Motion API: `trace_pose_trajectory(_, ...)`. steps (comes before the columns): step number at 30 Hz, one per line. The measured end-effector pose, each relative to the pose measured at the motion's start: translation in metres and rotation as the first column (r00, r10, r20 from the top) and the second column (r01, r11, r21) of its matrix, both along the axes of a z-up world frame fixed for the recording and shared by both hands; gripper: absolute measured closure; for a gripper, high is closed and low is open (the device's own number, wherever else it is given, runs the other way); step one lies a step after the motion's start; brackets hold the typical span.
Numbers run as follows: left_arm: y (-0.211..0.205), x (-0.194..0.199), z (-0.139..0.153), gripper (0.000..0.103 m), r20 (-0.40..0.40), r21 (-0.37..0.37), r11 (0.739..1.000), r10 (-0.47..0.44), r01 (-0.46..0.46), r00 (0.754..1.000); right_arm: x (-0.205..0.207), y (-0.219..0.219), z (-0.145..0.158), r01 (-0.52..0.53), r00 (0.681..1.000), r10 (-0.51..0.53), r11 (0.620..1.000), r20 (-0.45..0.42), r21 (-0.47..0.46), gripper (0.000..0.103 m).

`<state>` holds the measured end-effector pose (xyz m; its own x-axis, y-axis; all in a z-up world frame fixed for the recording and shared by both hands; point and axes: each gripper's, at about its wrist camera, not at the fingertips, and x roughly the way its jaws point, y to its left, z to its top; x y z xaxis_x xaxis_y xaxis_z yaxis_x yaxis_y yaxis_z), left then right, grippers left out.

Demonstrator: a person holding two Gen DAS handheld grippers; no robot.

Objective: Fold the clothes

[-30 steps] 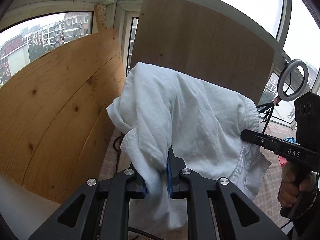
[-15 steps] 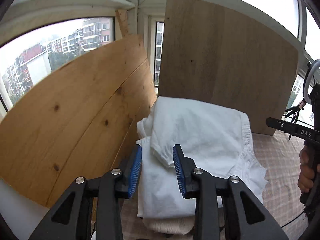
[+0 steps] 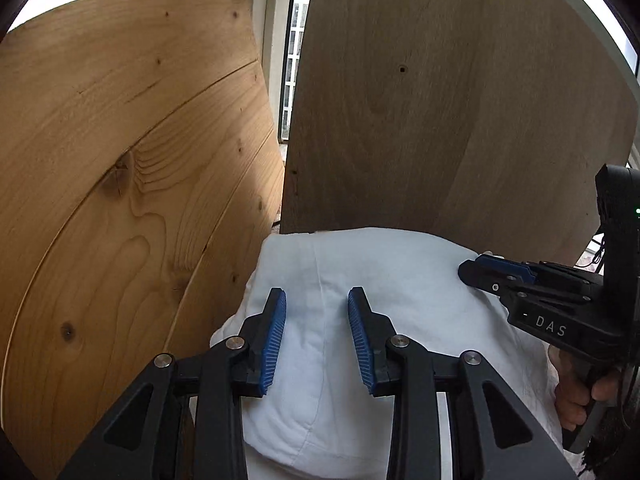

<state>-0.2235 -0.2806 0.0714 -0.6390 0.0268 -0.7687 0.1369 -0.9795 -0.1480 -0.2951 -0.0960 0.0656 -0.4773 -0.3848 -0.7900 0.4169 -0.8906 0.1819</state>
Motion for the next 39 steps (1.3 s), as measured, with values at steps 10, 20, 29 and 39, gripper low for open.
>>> trace_pose_trajectory(10, 0.019, 0.087, 0.034, 0.069, -0.053, -0.052, 0.998, -0.042, 0.039, 0.998, 0.100, 0.026, 0.060, -0.077, 0.995, 0.072, 0.993, -0.061, -0.085, 0.075)
trace_pose_trajectory(20, 0.022, 0.157, 0.001, 0.063, 0.083, -0.012, 1.000, 0.014, -0.013, 0.996, 0.235, 0.030, 0.013, -0.215, 0.971, 0.205, 0.974, 0.123, 0.073, 0.075)
trace_pose_trajectory(29, 0.063, 0.229, 0.029, 0.046, 0.029, -0.049, 0.999, 0.008, -0.006, 1.000, 0.320, 0.125, 0.066, 0.002, 1.000, 0.000, 0.996, -0.025, 0.094, 0.069)
trace_pose_trajectory(39, 0.112, 0.305, 0.067, 0.027, -0.028, -0.171, 0.974, 0.147, -0.150, 0.989, 0.339, 0.201, 0.078, 0.100, 0.993, -0.096, 0.993, -0.069, 0.060, 0.061)
